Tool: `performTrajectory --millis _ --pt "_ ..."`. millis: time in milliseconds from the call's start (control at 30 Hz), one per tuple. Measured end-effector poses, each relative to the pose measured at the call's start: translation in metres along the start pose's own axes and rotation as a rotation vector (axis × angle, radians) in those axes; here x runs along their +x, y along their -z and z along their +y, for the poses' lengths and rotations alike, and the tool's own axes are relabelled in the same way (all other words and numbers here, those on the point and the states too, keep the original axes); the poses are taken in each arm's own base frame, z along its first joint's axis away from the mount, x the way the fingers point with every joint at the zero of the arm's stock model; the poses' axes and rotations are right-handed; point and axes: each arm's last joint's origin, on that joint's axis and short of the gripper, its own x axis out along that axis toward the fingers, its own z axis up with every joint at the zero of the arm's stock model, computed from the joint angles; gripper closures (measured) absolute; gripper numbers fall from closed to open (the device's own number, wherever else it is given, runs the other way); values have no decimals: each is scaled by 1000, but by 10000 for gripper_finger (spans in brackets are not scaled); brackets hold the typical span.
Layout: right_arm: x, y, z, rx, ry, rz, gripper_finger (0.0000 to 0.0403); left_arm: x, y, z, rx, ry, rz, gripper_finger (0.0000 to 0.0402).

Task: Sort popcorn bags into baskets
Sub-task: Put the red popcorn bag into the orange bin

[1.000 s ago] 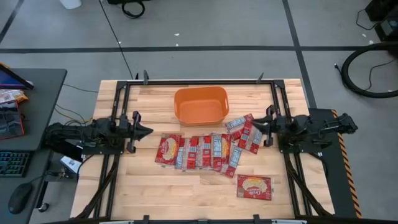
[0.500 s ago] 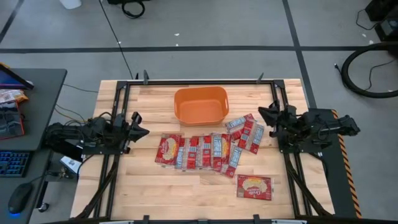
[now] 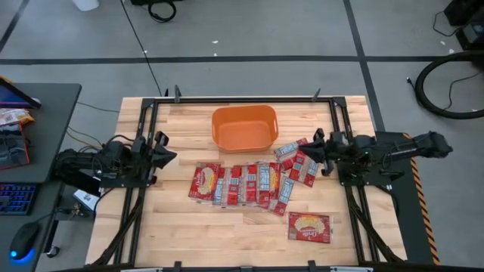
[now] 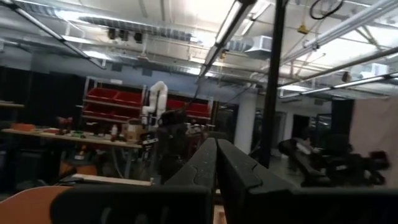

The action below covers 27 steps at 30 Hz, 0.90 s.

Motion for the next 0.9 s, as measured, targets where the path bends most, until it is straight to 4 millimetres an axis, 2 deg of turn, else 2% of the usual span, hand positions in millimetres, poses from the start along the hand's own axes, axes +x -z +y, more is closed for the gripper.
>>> performTrajectory --millis 200,333,533,700,900 --pt "33 6 3 -196 89 273 360 0 1 2 1 -57 5 384" --pt "55 21 7 -347 110 518 360 0 1 2 1 -62 5 384" --pt "85 40 26 -630 137 843 352 0 1 2 -9 -69 6 384" --pt "100 57 43 -844 95 1092 312 0 1 2 -9 -69 7 384" --pt "110 79 62 -1065 -2 1323 225 0 1 2 -10 -69 7 384"
